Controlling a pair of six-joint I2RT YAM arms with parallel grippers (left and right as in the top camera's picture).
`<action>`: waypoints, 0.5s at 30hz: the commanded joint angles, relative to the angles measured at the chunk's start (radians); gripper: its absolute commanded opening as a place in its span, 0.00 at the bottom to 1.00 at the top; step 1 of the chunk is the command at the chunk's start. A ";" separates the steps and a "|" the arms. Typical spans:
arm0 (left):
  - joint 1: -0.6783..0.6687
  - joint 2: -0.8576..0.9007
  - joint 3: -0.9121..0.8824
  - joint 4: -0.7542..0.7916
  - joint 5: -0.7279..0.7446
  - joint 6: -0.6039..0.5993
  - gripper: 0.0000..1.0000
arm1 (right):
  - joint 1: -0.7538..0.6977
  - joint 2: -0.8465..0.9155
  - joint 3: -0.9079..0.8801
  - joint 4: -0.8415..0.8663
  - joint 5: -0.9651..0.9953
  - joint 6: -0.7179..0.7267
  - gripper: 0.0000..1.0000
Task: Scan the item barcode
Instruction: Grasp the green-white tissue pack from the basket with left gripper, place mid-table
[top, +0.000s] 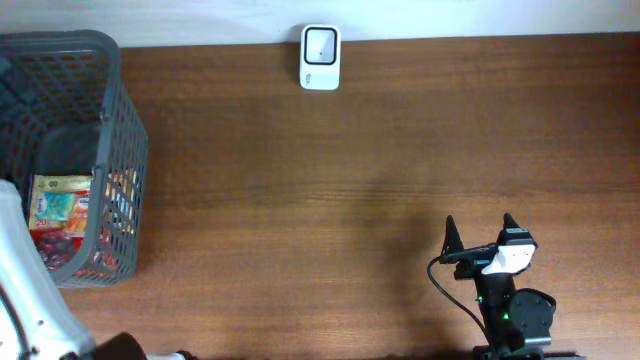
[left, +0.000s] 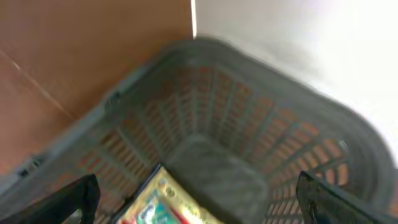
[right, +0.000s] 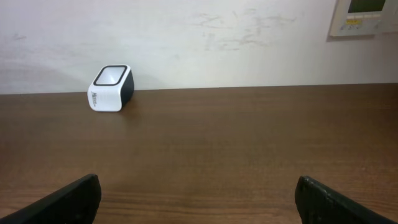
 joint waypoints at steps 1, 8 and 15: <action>0.002 0.077 0.016 -0.021 0.154 -0.032 0.99 | -0.006 -0.007 -0.007 -0.003 0.005 0.008 0.99; 0.002 0.192 0.016 -0.139 0.064 -0.258 0.99 | -0.006 -0.007 -0.007 -0.003 0.005 0.008 0.99; 0.003 0.342 0.016 -0.356 -0.143 -0.509 0.99 | -0.006 -0.007 -0.007 -0.003 0.005 0.008 0.99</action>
